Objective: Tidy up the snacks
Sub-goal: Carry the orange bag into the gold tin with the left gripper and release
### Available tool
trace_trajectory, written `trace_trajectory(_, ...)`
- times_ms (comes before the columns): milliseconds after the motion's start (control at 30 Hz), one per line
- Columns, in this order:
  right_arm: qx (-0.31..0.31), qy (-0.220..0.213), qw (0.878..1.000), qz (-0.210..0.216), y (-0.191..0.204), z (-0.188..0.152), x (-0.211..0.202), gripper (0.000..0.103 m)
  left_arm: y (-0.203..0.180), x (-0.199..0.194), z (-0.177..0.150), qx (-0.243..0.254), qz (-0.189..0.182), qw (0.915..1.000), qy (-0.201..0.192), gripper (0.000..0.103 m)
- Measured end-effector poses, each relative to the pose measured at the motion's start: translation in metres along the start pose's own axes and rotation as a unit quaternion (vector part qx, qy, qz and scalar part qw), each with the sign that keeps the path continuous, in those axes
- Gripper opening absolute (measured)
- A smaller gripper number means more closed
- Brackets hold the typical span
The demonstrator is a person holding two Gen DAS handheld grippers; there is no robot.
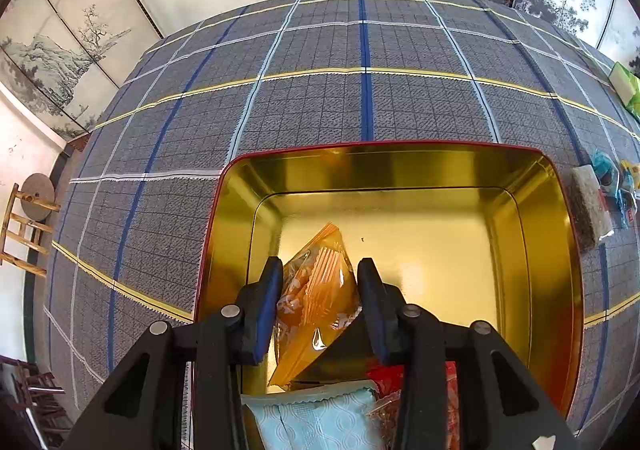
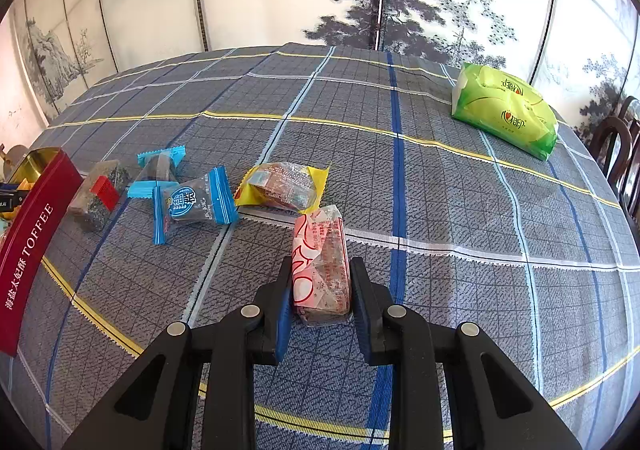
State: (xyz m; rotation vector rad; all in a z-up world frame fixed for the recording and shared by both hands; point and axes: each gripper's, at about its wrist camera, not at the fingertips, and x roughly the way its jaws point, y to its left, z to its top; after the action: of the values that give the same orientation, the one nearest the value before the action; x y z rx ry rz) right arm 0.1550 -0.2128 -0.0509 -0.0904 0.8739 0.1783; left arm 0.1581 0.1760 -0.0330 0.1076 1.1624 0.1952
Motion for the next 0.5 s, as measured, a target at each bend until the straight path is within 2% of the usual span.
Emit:
trace_trajectory(167,0.0,0.0,1.0,0.0,0.0,0.0,0.0,0.027,-0.002,-0.003,0.0,0.003,-0.008,1.0,-0.002,0.045)
trace_trajectory(500,0.0,0.0,1.0,0.0,0.0,0.0,0.0,0.027,-0.006,-0.012,-0.004,-0.001,-0.018,0.9998,-0.007,0.047)
